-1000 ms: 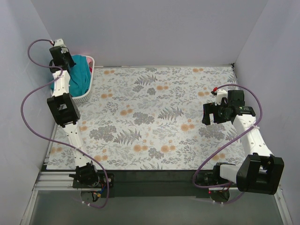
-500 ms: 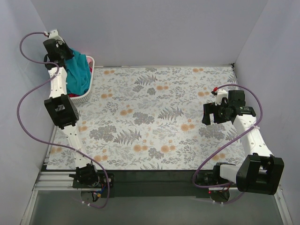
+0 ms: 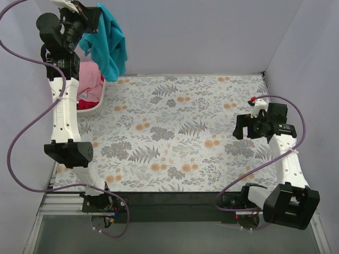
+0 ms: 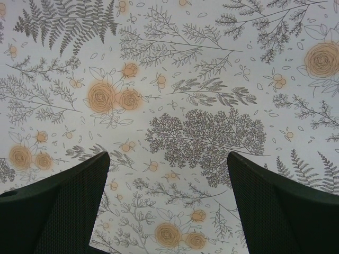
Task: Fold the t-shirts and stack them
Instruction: Move the tshirt to the center of the board
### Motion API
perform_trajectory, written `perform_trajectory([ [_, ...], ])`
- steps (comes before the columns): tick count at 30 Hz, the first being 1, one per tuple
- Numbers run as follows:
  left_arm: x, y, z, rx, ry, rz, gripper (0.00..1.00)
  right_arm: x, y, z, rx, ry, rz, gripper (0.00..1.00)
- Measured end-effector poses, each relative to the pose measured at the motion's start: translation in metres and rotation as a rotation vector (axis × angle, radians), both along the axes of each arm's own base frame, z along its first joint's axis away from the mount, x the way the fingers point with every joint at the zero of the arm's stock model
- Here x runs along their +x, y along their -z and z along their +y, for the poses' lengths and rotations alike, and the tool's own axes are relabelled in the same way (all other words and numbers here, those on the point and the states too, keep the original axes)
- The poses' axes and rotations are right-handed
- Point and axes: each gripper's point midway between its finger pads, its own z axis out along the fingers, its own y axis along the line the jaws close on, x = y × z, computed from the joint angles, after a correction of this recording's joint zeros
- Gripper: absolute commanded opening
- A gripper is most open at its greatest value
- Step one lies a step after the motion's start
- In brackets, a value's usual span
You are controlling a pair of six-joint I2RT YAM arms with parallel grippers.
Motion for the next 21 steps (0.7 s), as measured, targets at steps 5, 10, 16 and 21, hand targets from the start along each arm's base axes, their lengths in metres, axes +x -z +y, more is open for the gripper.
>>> perform_trajectory([
  [5, -0.039, -0.030, -0.052, -0.033, 0.138, -0.045, 0.00, -0.001, -0.013, -0.008, 0.025, 0.031, -0.047, 0.98],
  [10, -0.054, 0.006, -0.094, -0.067, 0.271, 0.081, 0.00, -0.003, -0.023, -0.013, 0.029, 0.051, -0.087, 0.98],
  [16, -0.075, 0.150, -0.132, -0.044, 0.450, 0.430, 0.98, -0.004, -0.023, -0.011, 0.043, 0.036, -0.075, 0.98],
  [21, -0.105, 0.284, -0.129, -0.005, 0.491, 0.773, 0.98, 0.000, -0.029, -0.005, 0.071, -0.003, -0.068, 0.98],
])
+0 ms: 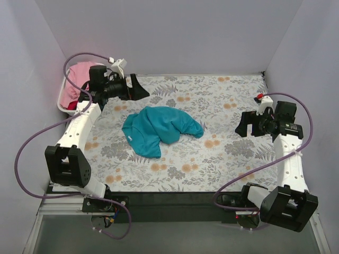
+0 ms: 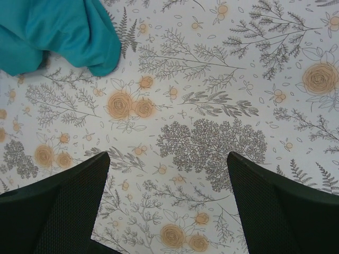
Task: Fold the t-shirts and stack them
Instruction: Move the tshirt to the center of the board, then flatten the tshirt out
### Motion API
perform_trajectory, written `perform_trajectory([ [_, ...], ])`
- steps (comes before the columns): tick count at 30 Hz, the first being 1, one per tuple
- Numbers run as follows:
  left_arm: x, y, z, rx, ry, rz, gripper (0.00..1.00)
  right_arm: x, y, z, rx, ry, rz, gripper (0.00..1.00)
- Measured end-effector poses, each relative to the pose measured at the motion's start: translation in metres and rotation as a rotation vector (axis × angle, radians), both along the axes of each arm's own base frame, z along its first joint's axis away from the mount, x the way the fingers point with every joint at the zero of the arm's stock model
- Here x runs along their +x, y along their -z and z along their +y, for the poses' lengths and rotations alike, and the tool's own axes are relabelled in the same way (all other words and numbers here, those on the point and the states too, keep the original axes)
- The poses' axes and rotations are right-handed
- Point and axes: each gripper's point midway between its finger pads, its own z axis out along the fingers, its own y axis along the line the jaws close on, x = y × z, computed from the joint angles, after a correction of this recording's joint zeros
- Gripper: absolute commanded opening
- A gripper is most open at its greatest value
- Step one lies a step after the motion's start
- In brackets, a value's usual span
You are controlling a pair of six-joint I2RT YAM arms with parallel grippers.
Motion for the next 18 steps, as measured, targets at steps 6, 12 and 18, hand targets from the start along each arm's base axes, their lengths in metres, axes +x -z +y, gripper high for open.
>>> perform_trajectory([
  [6, -0.028, 0.044, 0.025, 0.084, 0.054, 0.081, 0.98, 0.003, 0.004, 0.014, 0.055, -0.088, 0.025, 0.98],
  [12, -0.065, 0.093, 0.044, 0.246, 0.091, 0.135, 0.92, 0.002, 0.030, 0.054, 0.052, -0.257, 0.120, 0.98],
  [18, -0.098, 0.159, 0.065, 0.379, 0.089, 0.325, 0.87, 0.025, 0.055, 0.099, 0.019, -0.408, 0.233, 0.89],
])
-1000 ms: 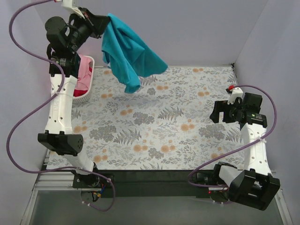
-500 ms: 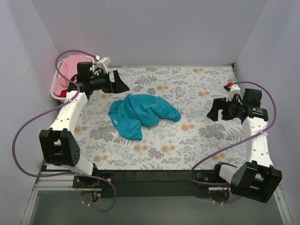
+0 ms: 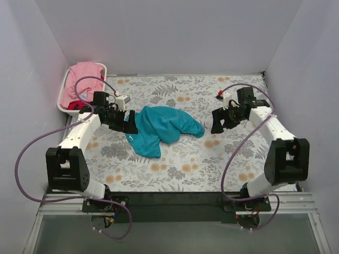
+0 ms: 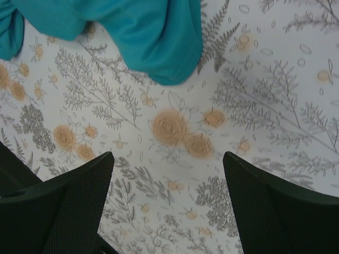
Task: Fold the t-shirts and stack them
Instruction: Flatten the tshirt out
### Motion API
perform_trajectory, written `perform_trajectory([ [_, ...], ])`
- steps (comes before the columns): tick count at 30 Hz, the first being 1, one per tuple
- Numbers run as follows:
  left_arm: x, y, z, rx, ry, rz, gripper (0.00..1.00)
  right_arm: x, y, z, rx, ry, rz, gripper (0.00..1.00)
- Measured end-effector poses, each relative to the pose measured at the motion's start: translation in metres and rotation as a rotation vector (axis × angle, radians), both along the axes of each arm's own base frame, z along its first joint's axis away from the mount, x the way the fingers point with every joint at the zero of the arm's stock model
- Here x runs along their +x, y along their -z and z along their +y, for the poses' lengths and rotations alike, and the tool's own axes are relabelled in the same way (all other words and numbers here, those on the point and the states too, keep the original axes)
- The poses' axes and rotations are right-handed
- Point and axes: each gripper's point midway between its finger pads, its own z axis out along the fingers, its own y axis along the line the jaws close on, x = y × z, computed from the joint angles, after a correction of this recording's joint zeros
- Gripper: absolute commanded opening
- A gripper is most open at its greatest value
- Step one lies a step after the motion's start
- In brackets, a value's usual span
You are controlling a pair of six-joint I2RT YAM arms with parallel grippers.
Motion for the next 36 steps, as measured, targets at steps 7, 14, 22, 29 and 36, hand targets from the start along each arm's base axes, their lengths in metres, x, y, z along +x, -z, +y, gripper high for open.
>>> perform_trajectory([
  [7, 0.012, 0.044, 0.019, 0.106, -0.045, 0.114, 0.86, 0.057, 0.015, 0.047, -0.050, -0.089, 0.013, 0.88],
  [14, 0.062, 0.051, 0.040, 0.156, -0.114, 0.111, 0.84, 0.107, 0.038, 0.080, -0.084, -0.118, 0.006, 0.87],
  [22, 0.119, 0.052, 0.043, 0.159, -0.146, 0.053, 0.79, 0.145, 0.054, 0.109, -0.100, -0.124, -0.012, 0.84],
  [29, 0.121, 0.086, 0.043, 0.157, -0.159, 0.133, 0.77, 0.159, 0.067, 0.137, -0.108, -0.150, -0.032, 0.85],
  [36, 0.121, 0.087, 0.038, 0.149, -0.167, 0.138, 0.67, 0.144, 0.084, 0.155, -0.101, -0.195, 0.012, 0.63],
])
